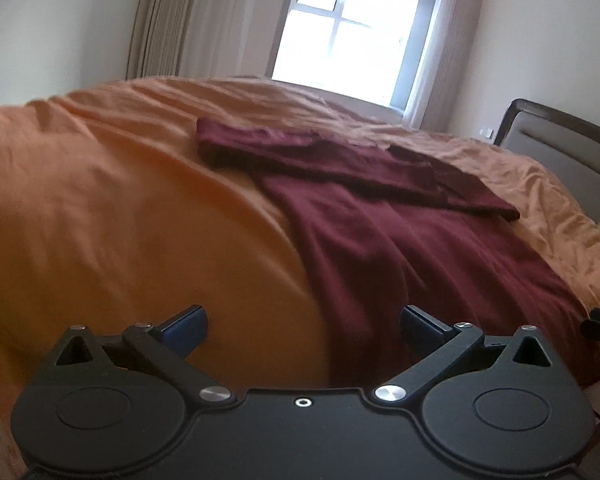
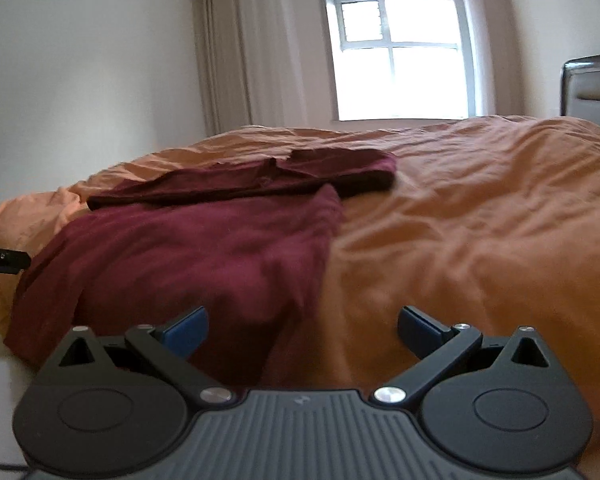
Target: Fold small clothes
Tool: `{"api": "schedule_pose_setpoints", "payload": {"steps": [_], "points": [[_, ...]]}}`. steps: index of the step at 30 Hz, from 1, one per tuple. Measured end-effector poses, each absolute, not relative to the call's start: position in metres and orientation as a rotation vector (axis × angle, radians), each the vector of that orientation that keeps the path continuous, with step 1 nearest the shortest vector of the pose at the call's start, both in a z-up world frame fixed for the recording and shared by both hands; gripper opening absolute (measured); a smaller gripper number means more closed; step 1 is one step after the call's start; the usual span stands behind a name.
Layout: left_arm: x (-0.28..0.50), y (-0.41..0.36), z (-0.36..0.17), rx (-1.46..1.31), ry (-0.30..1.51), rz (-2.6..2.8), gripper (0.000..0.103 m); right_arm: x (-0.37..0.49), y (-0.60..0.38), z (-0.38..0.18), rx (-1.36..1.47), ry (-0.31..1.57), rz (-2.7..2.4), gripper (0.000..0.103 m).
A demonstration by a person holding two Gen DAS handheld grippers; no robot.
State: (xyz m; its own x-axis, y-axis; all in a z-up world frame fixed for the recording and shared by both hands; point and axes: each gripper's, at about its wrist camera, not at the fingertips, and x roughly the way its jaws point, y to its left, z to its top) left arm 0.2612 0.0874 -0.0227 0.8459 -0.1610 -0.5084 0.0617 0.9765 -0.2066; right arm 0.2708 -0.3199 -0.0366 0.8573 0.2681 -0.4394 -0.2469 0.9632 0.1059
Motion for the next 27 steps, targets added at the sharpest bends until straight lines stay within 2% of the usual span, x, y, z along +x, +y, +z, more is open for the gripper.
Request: {"api": "schedule_pose_setpoints", "payload": {"steps": [6,8,10,12,14,17,19,21,22,24,25,26,27], "points": [[0.256,0.083,-0.032,-0.198,0.618,-0.076,0.102,0.258,-0.314,-0.047,0.032,0.509,0.240,0.103],[0.255,0.086,-0.033,-0.231,0.659,-0.072,0.099,0.253,-0.308,-0.050,0.023,0.516,0.221,0.103],[0.256,0.087,-0.035,-0.262,0.703,-0.077,0.095,0.248,-0.305,-0.050,0.034,0.512,0.253,0.097],[0.255,0.088,-0.038,-0.293,0.743,-0.096,0.087,0.245,-0.301,-0.049,0.050,0.510,0.263,0.084],[0.255,0.087,-0.040,-0.313,0.763,-0.106,0.083,0.241,-0.298,-0.048,0.055,0.506,0.253,0.078],[0.256,0.088,-0.045,-0.377,0.792,-0.128,0.074,0.237,-0.296,-0.049,0.072,0.512,0.259,0.056],[0.258,0.091,-0.048,-0.432,0.816,-0.152,0.067,0.235,-0.298,-0.048,0.089,0.516,0.253,0.049],[0.258,0.091,-0.050,-0.464,0.820,-0.160,0.059,0.234,-0.300,-0.048,0.102,0.519,0.246,0.030],[0.258,0.091,-0.050,-0.473,0.818,-0.169,0.057,0.234,-0.301,-0.048,0.110,0.522,0.245,0.025],[0.257,0.090,-0.050,-0.490,0.810,-0.195,0.040,0.232,-0.303,-0.047,0.128,0.528,0.246,0.010],[0.258,0.089,-0.050,-0.498,0.808,-0.212,0.033,0.231,-0.303,-0.046,0.134,0.530,0.246,0.008],[0.259,0.088,-0.049,-0.501,0.803,-0.229,0.019,0.230,-0.305,-0.045,0.149,0.528,0.252,0.008],[0.259,0.086,-0.047,-0.502,0.796,-0.242,0.014,0.229,-0.307,-0.043,0.179,0.520,0.264,0.008]]}}
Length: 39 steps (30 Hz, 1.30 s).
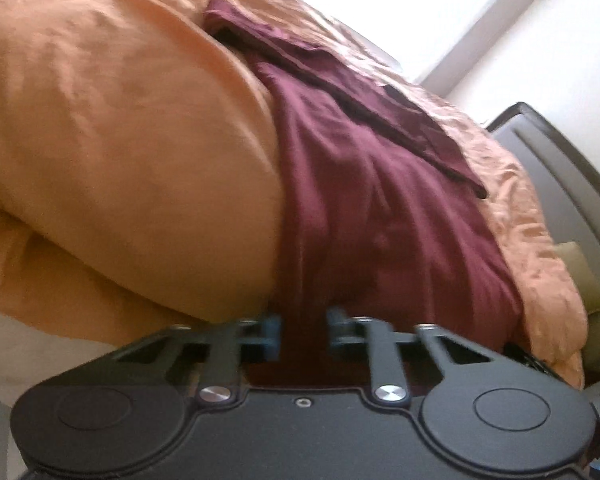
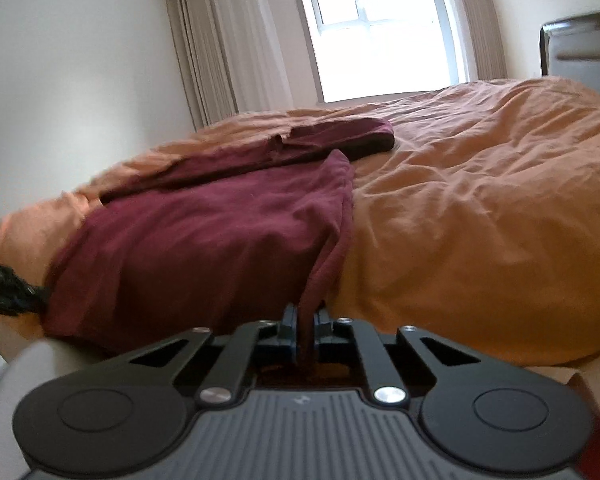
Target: Fold small clothes
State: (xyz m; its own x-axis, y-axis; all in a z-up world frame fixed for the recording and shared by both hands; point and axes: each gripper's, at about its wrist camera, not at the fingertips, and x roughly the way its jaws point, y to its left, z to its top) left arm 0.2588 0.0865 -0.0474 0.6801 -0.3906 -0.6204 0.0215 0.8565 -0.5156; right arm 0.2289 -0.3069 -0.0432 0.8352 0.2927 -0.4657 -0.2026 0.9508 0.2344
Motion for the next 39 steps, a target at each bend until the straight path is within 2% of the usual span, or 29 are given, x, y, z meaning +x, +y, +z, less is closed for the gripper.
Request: {"api": "schedule_pose_setpoints", "payload": {"steps": [3,10,17,24,32,36,37,39], "points": [[0.257,0.082,-0.036,-0.474,0.781,-0.257,0.010,0.224,-0.312,-0.031,0.235,0.486,0.284,0.007],[0.234,0.104,0.020,-0.457,0.676,-0.281,0.008,0.210,-0.322,0.013,0.317,0.424,0.330,0.007],[0.207,0.127,0.051,-0.453,0.656,-0.264,0.008,0.188,-0.316,0.042,0.293,0.480,0.400,0.006],[0.169,0.149,0.042,-0.462,0.723,-0.245,0.008,0.151,-0.314,0.057,0.220,0.552,0.439,0.006],[0.167,0.139,0.014,-0.382,0.730,-0.229,0.009,0.146,-0.299,0.016,0.190,0.642,0.398,0.007],[0.169,0.138,0.007,-0.352,0.739,-0.207,0.014,0.146,-0.290,-0.003,0.149,0.674,0.375,0.007],[0.170,0.137,0.005,-0.351,0.747,-0.196,0.017,0.146,-0.290,-0.007,0.145,0.680,0.366,0.008],[0.169,0.140,0.001,-0.358,0.764,-0.173,0.030,0.145,-0.290,-0.013,0.144,0.692,0.339,0.011]]}}
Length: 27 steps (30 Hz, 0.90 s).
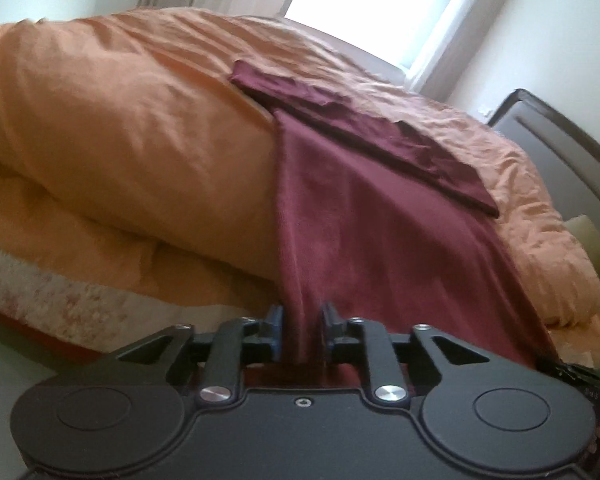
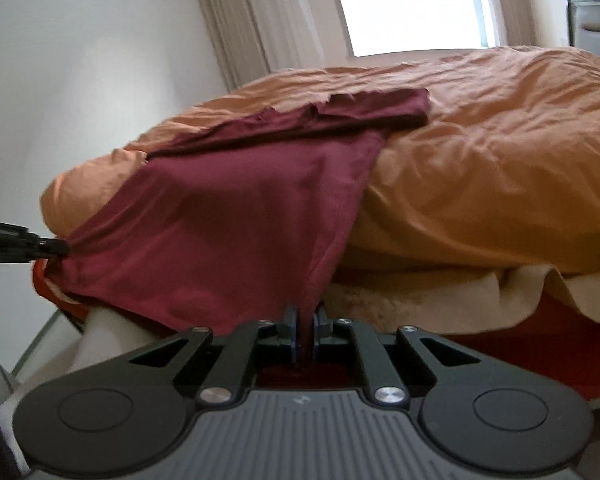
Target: Fold small clothes
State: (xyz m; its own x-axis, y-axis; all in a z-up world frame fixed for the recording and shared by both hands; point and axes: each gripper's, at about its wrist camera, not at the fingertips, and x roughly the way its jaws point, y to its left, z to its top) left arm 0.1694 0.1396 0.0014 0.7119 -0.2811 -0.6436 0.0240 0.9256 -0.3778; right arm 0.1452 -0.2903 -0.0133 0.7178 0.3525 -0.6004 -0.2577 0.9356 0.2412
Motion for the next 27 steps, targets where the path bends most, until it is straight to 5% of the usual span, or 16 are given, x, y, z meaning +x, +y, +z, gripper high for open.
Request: {"api": "schedule_pose_setpoints", "payload": {"steps": [2,3,5,12,22,27], "points": [[0.170,0.145,-0.002,-0.386,0.775,-0.171,0.042,0.144,-0.288,-0.019,0.120,0.698,0.311,0.022],[0.169,0.146,-0.003,-0.394,0.776,-0.164,0.054,0.142,-0.285,-0.021,0.086,0.694,0.293,0.041],[0.167,0.147,-0.003,-0.383,0.766,-0.133,0.073,0.136,-0.279,-0.025,0.010,0.674,0.274,0.057],[0.157,0.135,0.006,-0.276,0.672,-0.069,0.102,0.112,-0.234,-0.036,-0.331,0.584,0.307,0.084],[0.151,0.099,0.008,-0.140,0.605,-0.138,0.102,0.091,-0.180,-0.079,-0.792,0.415,0.336,0.085],[0.148,0.069,0.002,-0.069,0.582,-0.241,0.102,0.091,-0.170,-0.080,-0.816,0.350,0.306,0.072]]}}
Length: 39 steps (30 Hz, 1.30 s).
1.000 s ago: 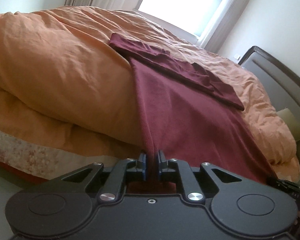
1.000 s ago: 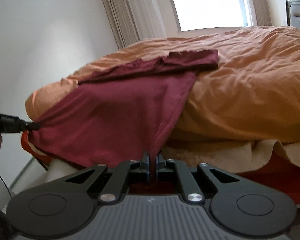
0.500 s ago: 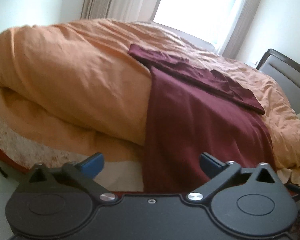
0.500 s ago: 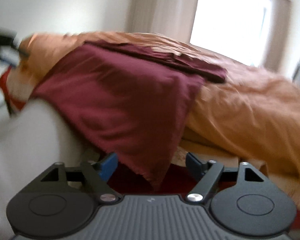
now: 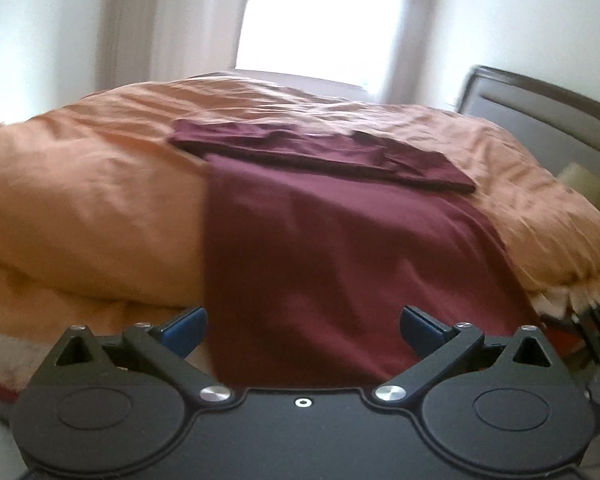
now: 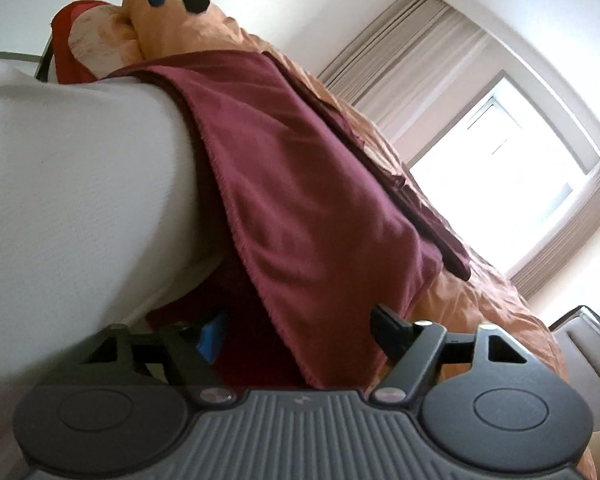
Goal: Fold small clothes
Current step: 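Lift the hem with both grippers and fold it toward the collar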
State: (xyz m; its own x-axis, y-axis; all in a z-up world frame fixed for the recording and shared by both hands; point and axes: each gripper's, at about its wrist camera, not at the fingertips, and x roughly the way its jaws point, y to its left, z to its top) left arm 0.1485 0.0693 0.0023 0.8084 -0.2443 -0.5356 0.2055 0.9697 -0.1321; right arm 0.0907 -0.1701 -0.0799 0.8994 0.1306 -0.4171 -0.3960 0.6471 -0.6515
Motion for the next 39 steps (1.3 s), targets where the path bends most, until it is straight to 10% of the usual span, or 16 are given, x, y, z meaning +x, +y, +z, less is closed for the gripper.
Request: {"api": "schedule_pose_setpoints", "payload": {"steps": [7,22,30,39], "points": [[0.141,0.028,-0.005,0.047,0.525,-0.371,0.102,0.092,-0.177,-0.057,-0.706,0.344,0.343,0.007],[0.128,-0.048,-0.021,0.206,0.441,-0.523,0.102,0.117,-0.197,0.028,-0.371,0.365,0.429,0.007],[0.144,-0.043,-0.026,0.212,0.472,-0.444,0.055,0.114,-0.197,0.033,-0.362,0.338,0.421,0.007],[0.132,0.004,-0.031,0.223,0.477,-0.283,0.040,0.109,-0.201,0.042,-0.347,0.287,0.399,0.006]]}}
